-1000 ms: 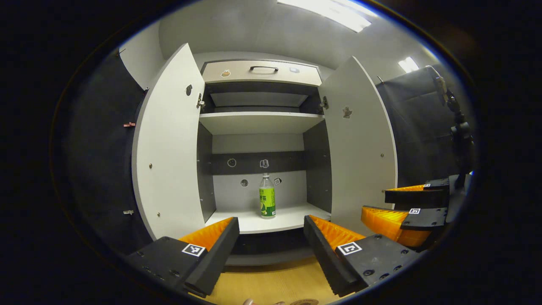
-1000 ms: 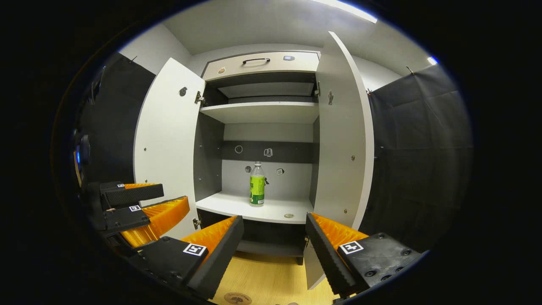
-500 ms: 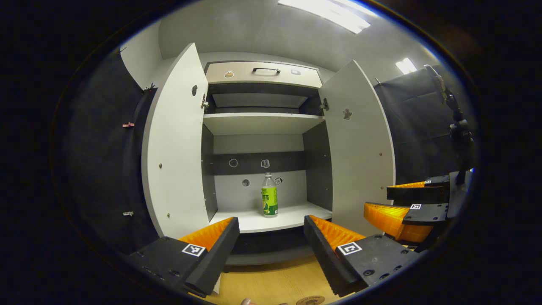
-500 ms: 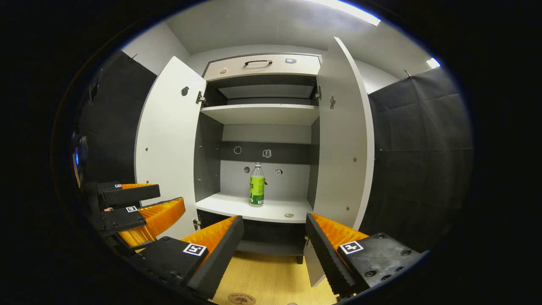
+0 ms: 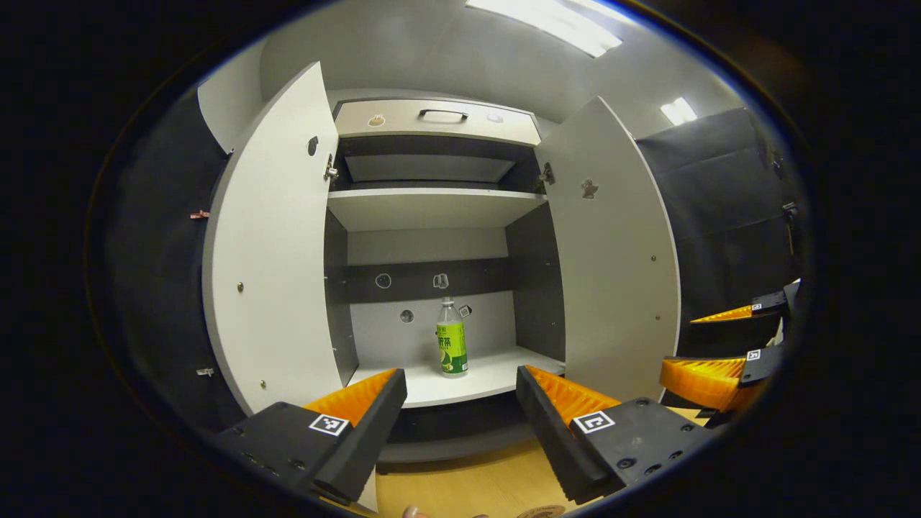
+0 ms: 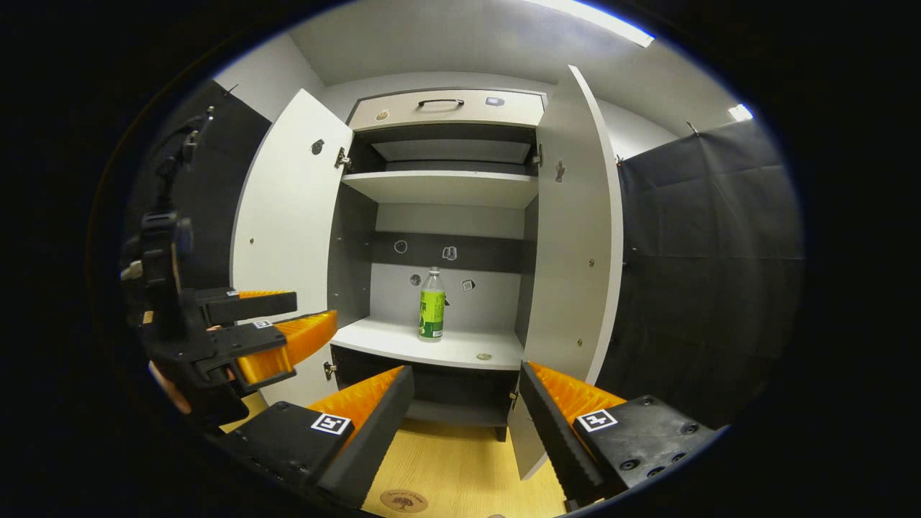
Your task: Grasp the bottle in the cabinet with the left hand and place it on the coaster, then close the right door with the right hand and the left door with the left hand.
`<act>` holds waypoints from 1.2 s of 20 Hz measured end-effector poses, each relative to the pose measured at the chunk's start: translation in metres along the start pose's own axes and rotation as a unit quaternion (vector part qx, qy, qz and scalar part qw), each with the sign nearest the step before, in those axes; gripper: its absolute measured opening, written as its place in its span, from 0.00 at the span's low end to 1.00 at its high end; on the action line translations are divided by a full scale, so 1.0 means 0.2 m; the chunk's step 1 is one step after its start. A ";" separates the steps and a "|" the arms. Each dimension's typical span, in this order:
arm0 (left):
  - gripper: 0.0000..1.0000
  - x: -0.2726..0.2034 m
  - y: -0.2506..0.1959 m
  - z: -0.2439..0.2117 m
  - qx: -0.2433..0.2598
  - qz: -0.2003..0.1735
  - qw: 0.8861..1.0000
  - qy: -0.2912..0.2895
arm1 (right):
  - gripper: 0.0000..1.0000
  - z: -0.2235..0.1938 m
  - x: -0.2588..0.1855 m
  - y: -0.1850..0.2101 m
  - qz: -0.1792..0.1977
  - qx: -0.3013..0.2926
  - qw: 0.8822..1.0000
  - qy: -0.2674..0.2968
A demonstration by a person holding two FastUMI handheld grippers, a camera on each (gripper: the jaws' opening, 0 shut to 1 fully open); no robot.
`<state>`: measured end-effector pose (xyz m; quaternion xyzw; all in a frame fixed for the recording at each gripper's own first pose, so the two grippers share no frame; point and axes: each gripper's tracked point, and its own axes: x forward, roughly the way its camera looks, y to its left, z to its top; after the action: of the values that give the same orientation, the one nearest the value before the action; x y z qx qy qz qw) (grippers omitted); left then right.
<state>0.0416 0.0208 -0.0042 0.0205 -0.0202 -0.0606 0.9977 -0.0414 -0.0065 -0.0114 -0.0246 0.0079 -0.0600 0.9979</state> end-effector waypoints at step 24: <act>0.94 1.57 0.14 -0.24 0.030 0.049 0.998 -0.014 | 0.98 -0.08 0.52 -0.02 0.163 -0.005 0.987 0.000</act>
<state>0.3589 0.0113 -0.0392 0.0485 -0.0366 -0.0108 0.9981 0.0613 -0.0244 -0.0289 -0.0282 0.0118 0.1038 0.9941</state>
